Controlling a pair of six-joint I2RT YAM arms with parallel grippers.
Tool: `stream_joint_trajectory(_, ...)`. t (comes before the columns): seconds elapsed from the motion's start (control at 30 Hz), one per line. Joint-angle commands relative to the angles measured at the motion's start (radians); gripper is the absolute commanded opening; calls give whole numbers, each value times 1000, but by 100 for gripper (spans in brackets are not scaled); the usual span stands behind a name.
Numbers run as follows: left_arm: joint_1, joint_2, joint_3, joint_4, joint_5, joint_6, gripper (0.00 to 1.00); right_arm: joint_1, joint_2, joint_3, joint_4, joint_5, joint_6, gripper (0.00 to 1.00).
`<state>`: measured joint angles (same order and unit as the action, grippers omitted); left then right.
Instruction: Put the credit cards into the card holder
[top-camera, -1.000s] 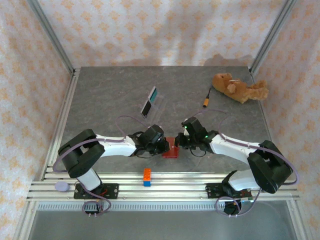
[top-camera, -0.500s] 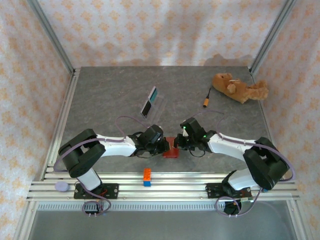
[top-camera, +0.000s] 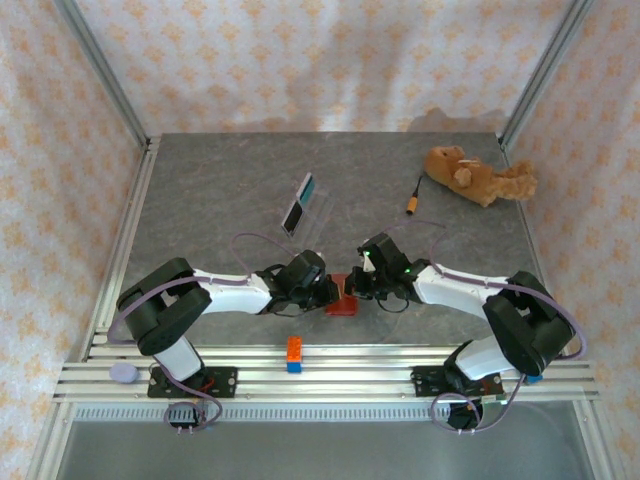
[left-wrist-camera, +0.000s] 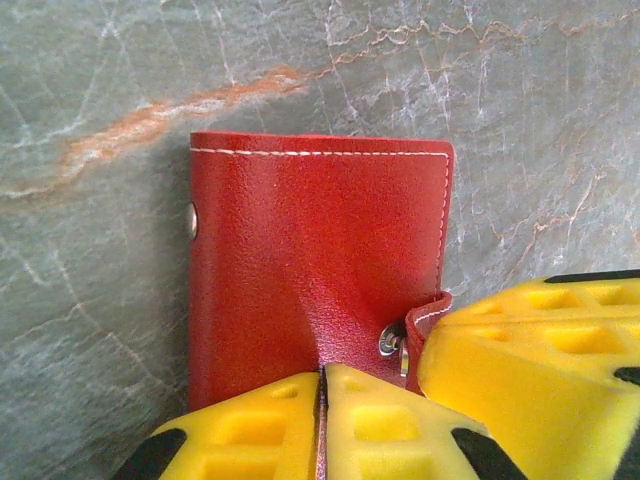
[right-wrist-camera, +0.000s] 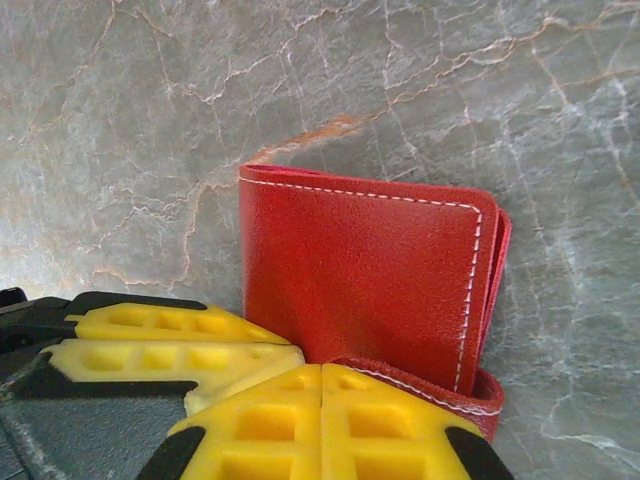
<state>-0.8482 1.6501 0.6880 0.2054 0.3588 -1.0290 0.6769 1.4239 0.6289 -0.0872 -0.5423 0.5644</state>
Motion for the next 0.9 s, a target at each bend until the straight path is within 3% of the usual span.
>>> stream_joint_trajectory(0.0,5,28,-26,-24,-18,-10,12,-6,-13,25,-23,2,-17,0)
stream_joint_trajectory(0.87,15,22,-33,-28,-17,-9,12,-6,104,-64,52,63,-34,0)
